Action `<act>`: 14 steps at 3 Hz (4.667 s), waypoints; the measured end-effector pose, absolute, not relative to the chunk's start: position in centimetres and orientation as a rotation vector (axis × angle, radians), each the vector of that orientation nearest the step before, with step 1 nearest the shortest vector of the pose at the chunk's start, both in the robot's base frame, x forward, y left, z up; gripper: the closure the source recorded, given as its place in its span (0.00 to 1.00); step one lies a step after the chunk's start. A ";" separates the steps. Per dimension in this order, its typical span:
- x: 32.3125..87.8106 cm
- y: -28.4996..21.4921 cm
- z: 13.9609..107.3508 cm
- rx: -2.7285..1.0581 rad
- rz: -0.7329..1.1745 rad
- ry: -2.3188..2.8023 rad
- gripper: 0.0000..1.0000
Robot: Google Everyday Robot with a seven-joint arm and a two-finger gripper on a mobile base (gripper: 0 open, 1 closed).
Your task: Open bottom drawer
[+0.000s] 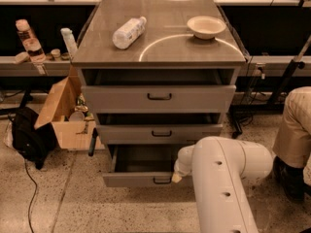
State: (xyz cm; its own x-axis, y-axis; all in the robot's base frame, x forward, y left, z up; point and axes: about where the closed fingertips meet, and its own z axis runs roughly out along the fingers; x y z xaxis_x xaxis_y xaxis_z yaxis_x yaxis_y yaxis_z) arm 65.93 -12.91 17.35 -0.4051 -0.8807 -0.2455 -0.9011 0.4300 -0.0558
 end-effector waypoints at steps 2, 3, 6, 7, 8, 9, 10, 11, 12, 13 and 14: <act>66.0 -13.5 23.5 -1.509 0.071 2.422 0.00; 66.7 -13.8 31.7 -1.470 -0.019 2.399 0.00; 66.7 -13.8 31.5 -1.471 -0.016 2.399 0.50; 66.6 -13.7 31.1 -1.464 -0.010 2.393 0.73; 67.4 -13.4 29.8 -1.439 -0.008 2.367 1.00; 68.0 -13.1 28.4 -1.425 -0.004 2.355 1.00; 68.3 -12.8 26.5 -1.412 0.016 2.358 1.00; 68.6 -12.4 24.3 -1.406 0.036 2.364 1.00; 68.7 -11.9 22.6 -1.408 0.049 2.370 1.00; 68.5 -11.1 20.4 -1.445 0.070 2.385 1.00; 67.9 -11.1 19.2 -1.465 0.090 2.405 1.00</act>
Offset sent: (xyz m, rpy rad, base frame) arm -0.0068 -0.0147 0.1758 -0.0037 -0.1605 -0.0706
